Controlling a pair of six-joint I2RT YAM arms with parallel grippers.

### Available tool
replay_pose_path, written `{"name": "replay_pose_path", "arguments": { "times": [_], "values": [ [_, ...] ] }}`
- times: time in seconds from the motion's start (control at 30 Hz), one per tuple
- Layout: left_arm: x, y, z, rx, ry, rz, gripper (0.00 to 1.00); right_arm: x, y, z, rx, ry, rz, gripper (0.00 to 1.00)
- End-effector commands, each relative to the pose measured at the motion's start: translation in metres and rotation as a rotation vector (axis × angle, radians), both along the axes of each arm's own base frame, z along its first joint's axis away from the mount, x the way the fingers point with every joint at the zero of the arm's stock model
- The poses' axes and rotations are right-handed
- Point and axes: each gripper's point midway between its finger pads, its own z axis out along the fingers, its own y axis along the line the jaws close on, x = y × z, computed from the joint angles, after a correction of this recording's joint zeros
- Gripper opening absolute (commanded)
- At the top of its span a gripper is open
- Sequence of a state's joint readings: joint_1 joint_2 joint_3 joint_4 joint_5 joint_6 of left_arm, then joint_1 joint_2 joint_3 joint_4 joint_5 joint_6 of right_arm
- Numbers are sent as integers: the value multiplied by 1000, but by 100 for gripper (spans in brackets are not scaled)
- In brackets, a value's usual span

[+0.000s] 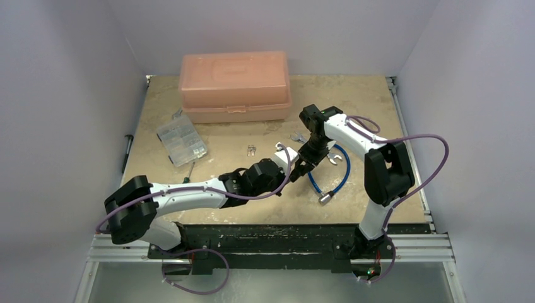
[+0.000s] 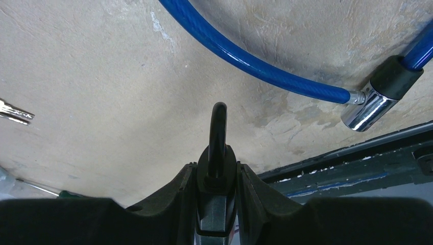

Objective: Unlock with the key

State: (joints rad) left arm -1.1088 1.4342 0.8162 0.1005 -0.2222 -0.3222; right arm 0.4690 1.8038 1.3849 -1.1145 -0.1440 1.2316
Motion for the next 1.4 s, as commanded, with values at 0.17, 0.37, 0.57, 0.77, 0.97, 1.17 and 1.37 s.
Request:
{"name": "replay_pose_path", "arguments": {
  "times": [0.17,0.37,0.57,0.77,0.97,1.17,1.37],
  "values": [
    [10,-28,51,-145,-41,15,0,-7,9,8,35,9,-6,0],
    [9,-31,48,-147,-32,15,0,-7,12,7,38,11,1,0],
    [11,-36,53,-145,-48,10,0,-8,12,5,30,16,4,0],
    [13,-38,55,-128,-62,4,0,-8,12,5,33,17,7,0],
    [14,-42,55,-124,-69,3,0,-8,15,6,36,13,14,0],
    [13,-51,59,-156,-42,3,0,-9,17,7,42,12,20,0],
    [14,-47,55,-143,-45,15,0,-10,17,9,48,7,20,0]
  ]
}}
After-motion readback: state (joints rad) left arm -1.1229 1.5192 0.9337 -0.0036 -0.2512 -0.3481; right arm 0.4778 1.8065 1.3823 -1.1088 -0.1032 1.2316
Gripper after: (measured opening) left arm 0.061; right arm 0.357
